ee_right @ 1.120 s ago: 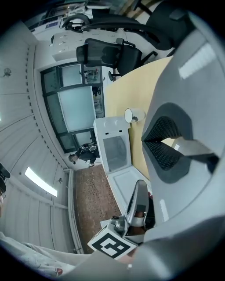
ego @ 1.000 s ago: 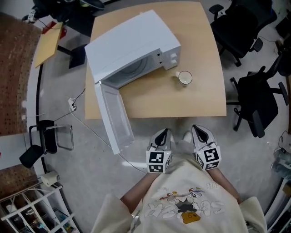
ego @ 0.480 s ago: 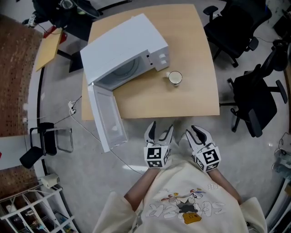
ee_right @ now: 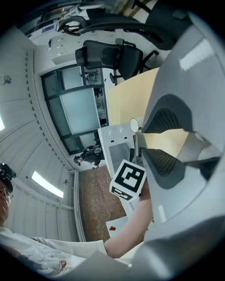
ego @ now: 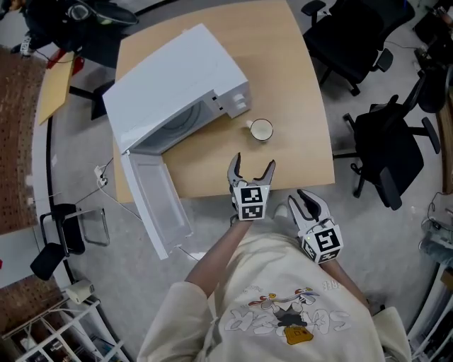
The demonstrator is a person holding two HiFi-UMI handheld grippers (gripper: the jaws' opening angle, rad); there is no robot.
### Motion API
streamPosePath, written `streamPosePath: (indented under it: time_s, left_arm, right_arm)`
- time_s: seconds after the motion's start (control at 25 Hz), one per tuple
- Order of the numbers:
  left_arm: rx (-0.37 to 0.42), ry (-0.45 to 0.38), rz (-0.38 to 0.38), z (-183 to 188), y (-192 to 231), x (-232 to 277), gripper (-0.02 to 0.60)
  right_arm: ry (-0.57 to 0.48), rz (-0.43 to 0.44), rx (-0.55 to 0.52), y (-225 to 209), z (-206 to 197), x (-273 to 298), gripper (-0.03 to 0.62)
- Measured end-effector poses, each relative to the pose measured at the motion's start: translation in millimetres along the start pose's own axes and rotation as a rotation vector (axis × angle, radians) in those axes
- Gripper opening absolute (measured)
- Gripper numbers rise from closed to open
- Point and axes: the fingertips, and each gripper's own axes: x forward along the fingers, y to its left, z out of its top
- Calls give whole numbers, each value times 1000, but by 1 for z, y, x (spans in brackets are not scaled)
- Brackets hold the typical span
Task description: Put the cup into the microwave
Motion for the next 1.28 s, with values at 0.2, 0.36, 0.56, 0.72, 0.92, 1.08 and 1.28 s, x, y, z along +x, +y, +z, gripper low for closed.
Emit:
streamPosePath:
  time_s: [0.2, 0.36, 0.56, 0.72, 0.92, 1.08, 1.28]
  left_arm:
    - [101, 69, -119, -8, 6, 57, 457]
    - [98, 97, -163, -15, 13, 85, 457]
    - [76, 102, -176, -19, 9, 107, 457]
    - [65, 95, -149, -18, 10, 126, 439]
    - [68, 72, -124, -14, 12, 137, 390]
    - [53, 87, -123, -16, 10, 133, 387]
    - [13, 53, -102, -4, 15, 117, 387]
  right_arm:
    - [16, -86, 25, -7, 14, 32, 117]
    - [18, -129, 25, -6, 25, 51, 114]
    - [51, -142, 18, -14, 29, 52, 114]
    - [68, -130, 1, -19, 32, 51, 114]
    - [92, -112, -4, -28, 30, 50, 112]
    - [104, -83, -15, -32, 31, 52, 110]
    - [102, -26, -41, -33, 38, 60, 109]
